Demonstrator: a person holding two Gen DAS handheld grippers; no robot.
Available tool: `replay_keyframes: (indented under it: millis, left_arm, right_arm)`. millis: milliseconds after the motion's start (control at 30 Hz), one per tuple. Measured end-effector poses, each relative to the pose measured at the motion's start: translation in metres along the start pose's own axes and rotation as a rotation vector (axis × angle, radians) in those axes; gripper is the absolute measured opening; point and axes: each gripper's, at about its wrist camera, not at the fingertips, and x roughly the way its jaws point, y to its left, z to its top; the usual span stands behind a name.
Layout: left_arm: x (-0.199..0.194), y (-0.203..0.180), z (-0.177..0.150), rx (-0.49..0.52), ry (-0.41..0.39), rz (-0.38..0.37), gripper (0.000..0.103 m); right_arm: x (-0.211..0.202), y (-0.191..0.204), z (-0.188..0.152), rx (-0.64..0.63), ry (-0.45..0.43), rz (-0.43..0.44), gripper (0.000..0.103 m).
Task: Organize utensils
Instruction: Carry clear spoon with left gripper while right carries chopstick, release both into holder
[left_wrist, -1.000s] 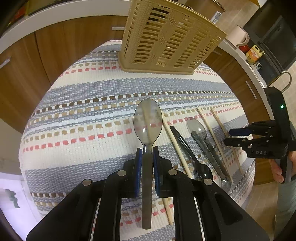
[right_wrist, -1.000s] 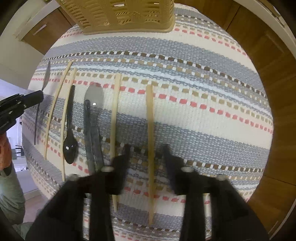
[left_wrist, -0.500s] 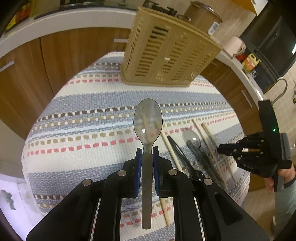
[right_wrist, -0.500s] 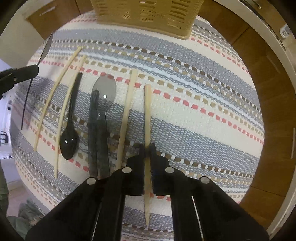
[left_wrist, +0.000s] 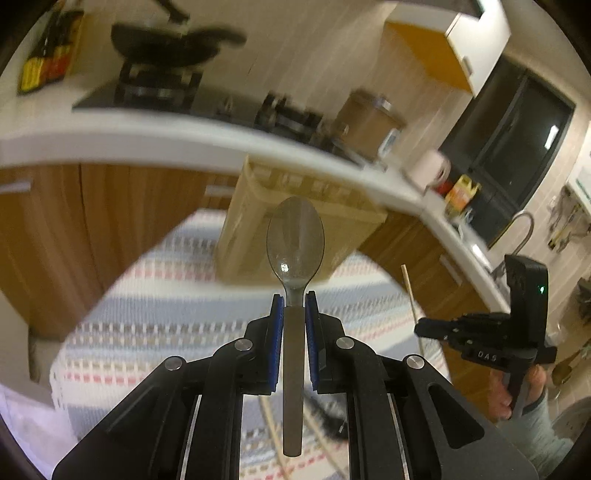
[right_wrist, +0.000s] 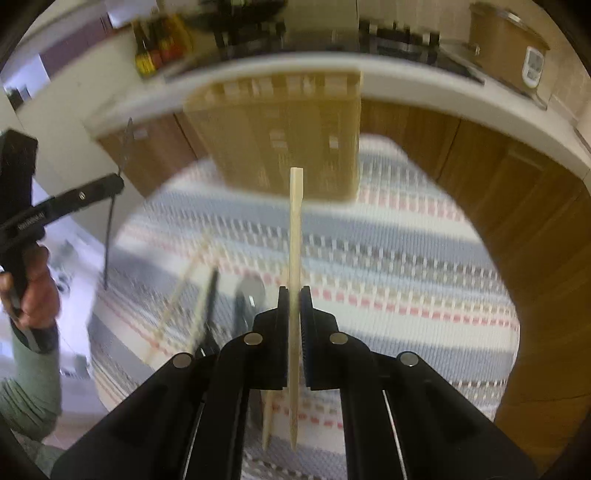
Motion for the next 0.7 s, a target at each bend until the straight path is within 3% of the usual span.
replay_keyframes:
  millis: [267,400,567,700]
  left_arm:
    - [-0.016,-0.037,0.068,0.092,-0.214,-0.019,0.010]
    - [-0.022,-0.049,0.091,0.123,-0.370,-0.056,0.010]
    - [-0.009,-0.048,0.110,0.106,-0.476,-0.024,0.010]
    - [0.014,-0.038,0.115,0.078,-0.488,0.014,0.010]
  right_arm:
    - [-0.029,-0.002,0.062,-0.022,-0.186,0.024,0.004]
    - [-0.049,-0.005,0.090,-0.005,-0.312,0.024,0.004]
    - [-0.062,-0.013,0.125,0.036,-0.479,0.020,0.004]
    - [-0.057,-0.014,0.140,0.038,-0.617,-0.014,0.004]
